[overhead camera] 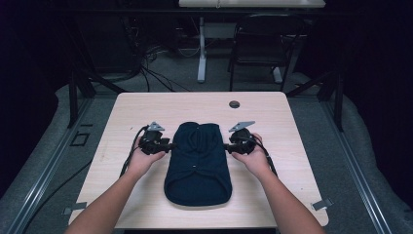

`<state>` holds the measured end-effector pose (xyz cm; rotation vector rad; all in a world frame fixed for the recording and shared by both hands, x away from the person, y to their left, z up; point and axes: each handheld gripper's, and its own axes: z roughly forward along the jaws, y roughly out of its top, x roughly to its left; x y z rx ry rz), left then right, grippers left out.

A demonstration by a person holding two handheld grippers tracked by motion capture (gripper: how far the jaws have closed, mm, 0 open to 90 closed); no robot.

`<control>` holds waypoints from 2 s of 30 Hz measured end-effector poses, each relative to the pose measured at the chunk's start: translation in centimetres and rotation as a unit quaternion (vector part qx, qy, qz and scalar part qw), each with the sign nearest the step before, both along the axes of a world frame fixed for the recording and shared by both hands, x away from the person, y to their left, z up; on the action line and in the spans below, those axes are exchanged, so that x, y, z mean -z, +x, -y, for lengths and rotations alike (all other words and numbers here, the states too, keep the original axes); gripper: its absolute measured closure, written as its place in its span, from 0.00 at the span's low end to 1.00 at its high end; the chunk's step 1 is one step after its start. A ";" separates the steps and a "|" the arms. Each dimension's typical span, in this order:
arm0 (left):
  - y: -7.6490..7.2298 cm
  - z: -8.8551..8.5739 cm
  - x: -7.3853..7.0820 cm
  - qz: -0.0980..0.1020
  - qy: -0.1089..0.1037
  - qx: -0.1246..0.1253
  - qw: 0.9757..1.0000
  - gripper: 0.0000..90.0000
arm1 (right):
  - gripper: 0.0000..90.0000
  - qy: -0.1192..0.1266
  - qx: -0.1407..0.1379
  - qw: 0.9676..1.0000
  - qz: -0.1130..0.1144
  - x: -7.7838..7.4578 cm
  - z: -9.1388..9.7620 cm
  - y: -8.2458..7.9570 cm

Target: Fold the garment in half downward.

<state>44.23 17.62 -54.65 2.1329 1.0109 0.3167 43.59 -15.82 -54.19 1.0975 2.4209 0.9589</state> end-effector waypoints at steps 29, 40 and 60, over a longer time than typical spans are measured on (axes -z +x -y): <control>2.1 3.4 1.7 -0.008 0.105 0.058 0.993 0.72 | 0.78 -0.090 -0.080 0.991 -0.055 1.5 -4.4 2.5; 3.9 3.0 -1.0 0.014 0.105 0.043 0.993 0.65 | 0.67 -0.078 -0.071 0.994 -0.021 -0.8 -4.1 3.4; 6.1 5.8 1.1 0.003 0.145 0.056 0.988 0.69 | 0.70 -0.096 -0.074 0.992 -0.037 1.3 -5.2 6.2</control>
